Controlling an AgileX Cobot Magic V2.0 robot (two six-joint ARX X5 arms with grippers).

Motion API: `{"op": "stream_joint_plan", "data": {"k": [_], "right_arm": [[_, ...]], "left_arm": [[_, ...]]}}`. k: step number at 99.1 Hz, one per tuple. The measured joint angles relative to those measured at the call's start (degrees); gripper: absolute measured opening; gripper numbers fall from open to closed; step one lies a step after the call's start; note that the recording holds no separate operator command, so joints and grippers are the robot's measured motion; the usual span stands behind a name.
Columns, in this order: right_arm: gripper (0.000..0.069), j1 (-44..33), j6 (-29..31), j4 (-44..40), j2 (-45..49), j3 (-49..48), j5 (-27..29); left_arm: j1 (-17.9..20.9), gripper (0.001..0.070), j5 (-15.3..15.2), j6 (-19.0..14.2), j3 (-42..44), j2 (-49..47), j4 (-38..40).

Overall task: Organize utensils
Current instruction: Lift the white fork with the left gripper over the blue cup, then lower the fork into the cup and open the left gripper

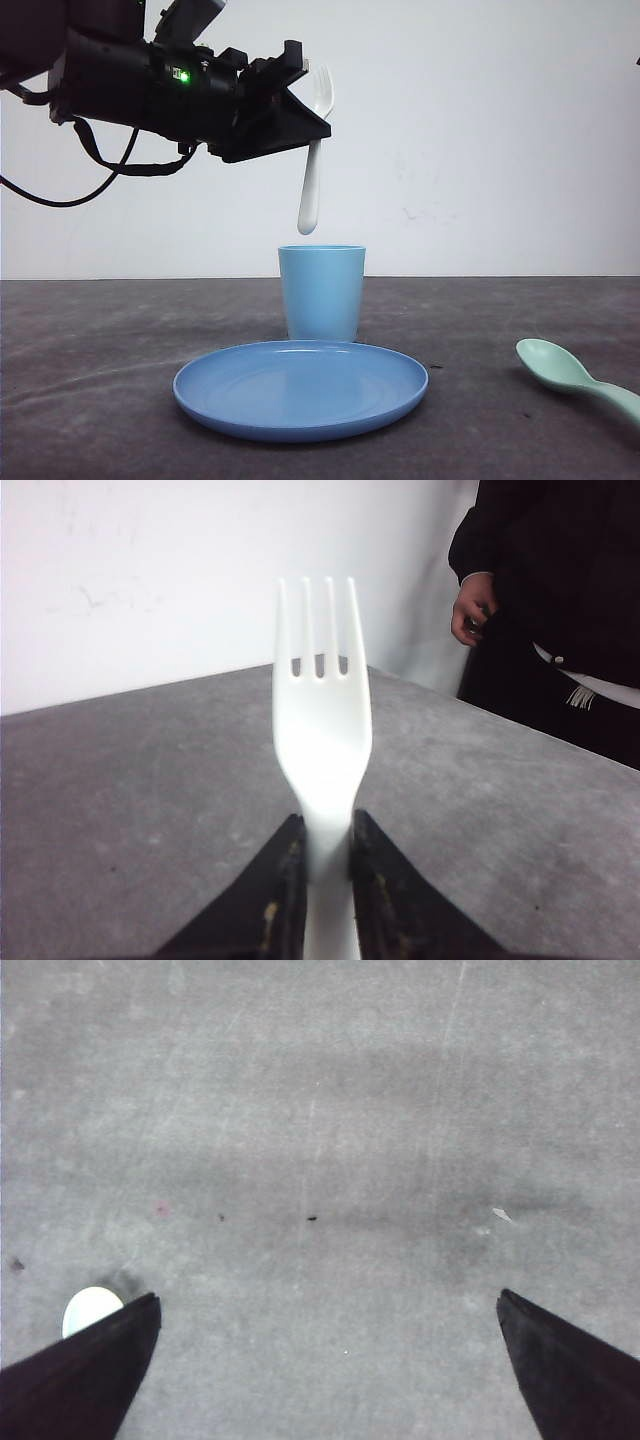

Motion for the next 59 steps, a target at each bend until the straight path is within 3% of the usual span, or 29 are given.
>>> {"op": "stream_joint_plan", "data": {"k": [59], "right_arm": [[0.0679,0.0,0.0,0.0,0.0,0.0,0.02]], "left_arm": [[-0.04,0.004,0.0,4.09,0.0,5.29,1.27]]}}
